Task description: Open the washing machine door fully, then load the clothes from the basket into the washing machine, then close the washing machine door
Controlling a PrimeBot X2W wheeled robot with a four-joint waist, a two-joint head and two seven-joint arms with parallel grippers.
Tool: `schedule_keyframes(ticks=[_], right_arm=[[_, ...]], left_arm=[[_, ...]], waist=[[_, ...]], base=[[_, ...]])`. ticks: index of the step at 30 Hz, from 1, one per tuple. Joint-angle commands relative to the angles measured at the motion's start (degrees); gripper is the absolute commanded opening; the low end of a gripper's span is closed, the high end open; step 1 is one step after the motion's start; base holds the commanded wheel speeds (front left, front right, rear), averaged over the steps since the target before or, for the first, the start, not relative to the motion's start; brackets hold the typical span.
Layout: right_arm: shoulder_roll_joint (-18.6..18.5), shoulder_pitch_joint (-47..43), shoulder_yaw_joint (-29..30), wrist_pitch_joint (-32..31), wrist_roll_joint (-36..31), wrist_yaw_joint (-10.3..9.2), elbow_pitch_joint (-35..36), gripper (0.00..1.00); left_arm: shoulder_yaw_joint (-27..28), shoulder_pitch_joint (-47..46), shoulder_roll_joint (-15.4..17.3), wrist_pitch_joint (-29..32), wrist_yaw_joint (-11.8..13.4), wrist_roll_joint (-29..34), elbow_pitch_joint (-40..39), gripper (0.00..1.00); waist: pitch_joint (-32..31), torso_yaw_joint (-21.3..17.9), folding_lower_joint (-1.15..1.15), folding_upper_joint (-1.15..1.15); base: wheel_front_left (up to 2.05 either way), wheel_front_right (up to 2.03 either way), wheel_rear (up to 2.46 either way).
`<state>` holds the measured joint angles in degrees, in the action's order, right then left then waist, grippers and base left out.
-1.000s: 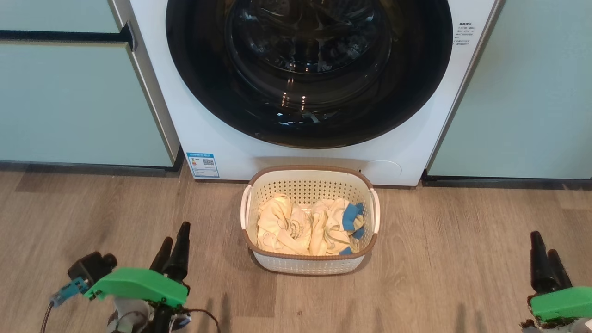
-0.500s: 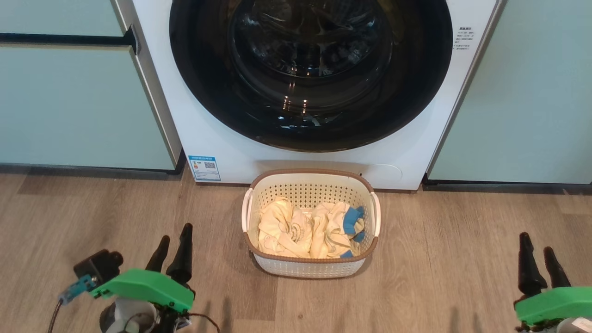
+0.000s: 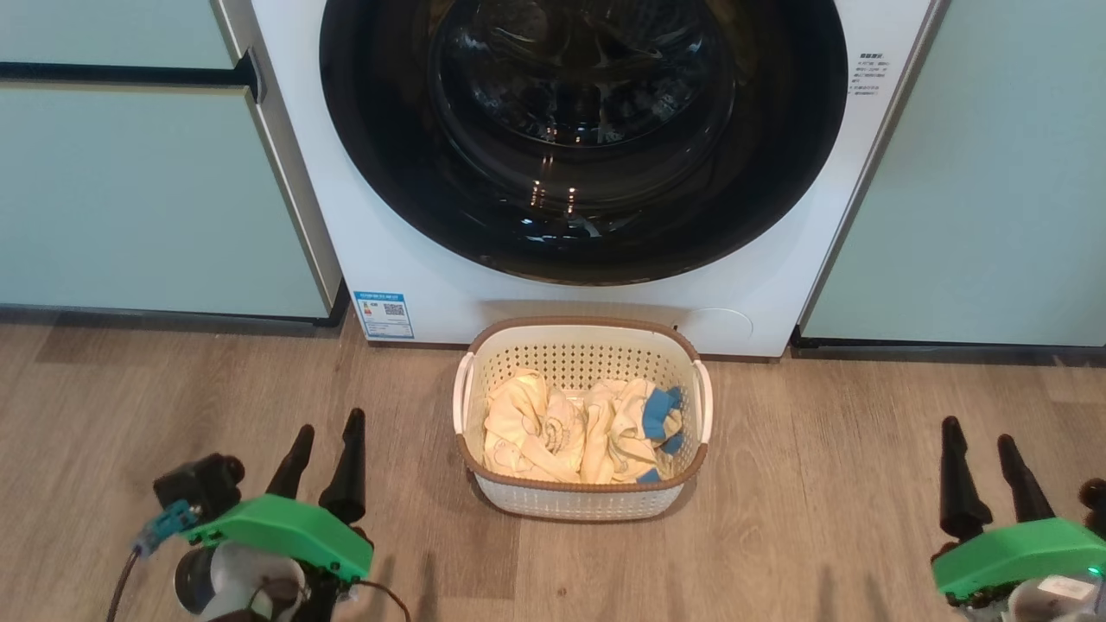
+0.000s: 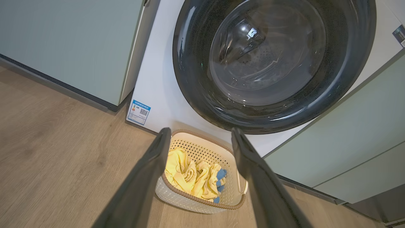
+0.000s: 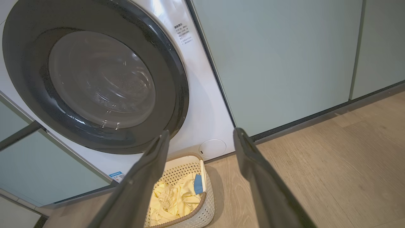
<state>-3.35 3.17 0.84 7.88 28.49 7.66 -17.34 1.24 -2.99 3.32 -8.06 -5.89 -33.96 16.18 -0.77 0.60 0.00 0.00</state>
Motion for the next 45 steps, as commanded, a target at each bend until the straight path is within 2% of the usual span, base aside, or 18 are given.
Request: schedule_keyframes(ticks=[1,36,45], right_arm=[[-1.2,3.3,-1.4,1.1,-2.6,-0.12,1.9,1.0],[-0.4,4.7,-1.8,7.0,-25.1,-0.17,2.0,1.0],[-0.2,4.7,-1.6,7.1,-24.9,-0.17,1.8,1.0]], left_arm=[[0.8,-3.4,1.2,-0.9,-0.3,2.4,-1.4,1.0],[0.0,-6.1,2.0,-6.8,-0.5,24.2,1.3,1.0],[0.2,-6.2,1.9,-6.9,-0.3,24.5,1.6,1.0]], waist=[[0.0,0.0,0.0,0.0],[0.0,0.3,0.0,0.0],[0.2,0.1,0.0,0.0]], base=[[0.0,0.0,0.0],[0.0,0.0,0.0],[0.0,0.0,0.0]])
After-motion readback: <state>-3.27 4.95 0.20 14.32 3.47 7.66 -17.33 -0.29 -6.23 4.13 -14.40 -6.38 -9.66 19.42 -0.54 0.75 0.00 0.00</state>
